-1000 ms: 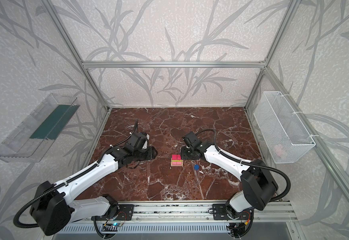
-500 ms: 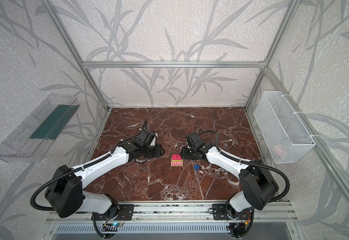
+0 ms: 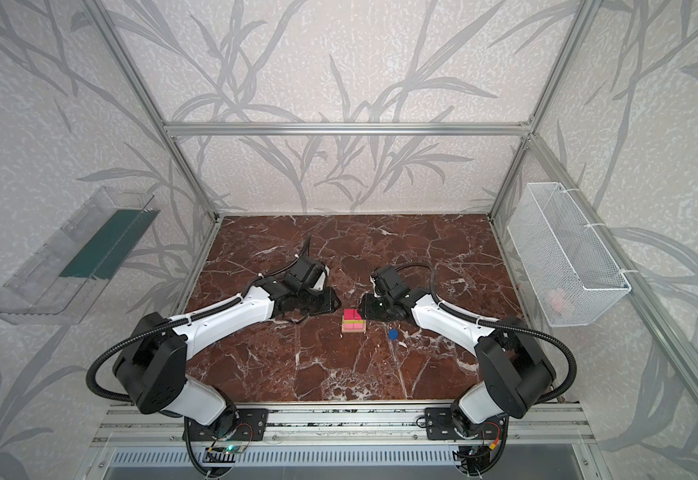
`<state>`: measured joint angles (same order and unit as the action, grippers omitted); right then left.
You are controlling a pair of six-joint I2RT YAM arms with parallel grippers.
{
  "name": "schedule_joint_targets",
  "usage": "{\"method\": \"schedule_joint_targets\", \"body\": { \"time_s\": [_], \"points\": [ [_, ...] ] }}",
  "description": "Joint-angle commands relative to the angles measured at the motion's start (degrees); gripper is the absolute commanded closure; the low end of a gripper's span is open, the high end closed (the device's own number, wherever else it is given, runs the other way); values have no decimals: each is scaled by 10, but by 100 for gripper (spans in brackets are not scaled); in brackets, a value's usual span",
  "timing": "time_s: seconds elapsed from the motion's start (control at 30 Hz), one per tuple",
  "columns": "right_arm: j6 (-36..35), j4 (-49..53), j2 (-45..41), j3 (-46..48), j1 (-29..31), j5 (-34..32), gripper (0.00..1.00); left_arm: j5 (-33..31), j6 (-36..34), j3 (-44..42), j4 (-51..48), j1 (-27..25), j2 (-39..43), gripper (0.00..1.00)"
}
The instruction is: Build the wood block tower
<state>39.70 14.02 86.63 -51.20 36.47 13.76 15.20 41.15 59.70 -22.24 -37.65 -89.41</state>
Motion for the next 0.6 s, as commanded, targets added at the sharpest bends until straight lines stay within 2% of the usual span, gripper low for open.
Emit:
{"method": "schedule_joint_targets", "body": {
  "time_s": [0.0, 0.57],
  "points": [
    [9, -13, 12, 10, -2, 8, 57, 7, 1, 19, -3, -5, -15, 63],
    [16, -30, 25, 11, -3, 10, 61, 21, 0, 40, -1, -12, -56, 68]
  ]
}}
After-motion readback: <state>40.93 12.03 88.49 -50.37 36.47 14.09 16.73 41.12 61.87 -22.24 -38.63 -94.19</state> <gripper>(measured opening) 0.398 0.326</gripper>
